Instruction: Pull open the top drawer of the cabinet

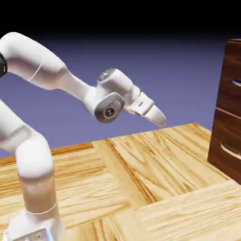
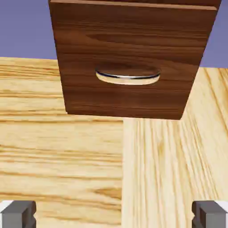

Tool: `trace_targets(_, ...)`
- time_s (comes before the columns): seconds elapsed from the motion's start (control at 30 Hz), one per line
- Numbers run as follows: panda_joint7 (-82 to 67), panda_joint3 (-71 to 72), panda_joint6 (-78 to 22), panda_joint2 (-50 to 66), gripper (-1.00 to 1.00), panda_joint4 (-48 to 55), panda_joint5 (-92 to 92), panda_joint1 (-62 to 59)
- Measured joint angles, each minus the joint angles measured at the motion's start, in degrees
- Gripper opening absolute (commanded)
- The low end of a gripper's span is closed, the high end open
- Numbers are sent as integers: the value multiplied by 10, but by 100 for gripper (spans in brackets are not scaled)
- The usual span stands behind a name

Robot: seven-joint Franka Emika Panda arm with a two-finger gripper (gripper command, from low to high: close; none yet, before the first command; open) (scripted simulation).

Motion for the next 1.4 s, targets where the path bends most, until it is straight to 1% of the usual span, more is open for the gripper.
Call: trace_targets(1.4, -1047, -413, -126, -268, 0, 420, -809, 657)
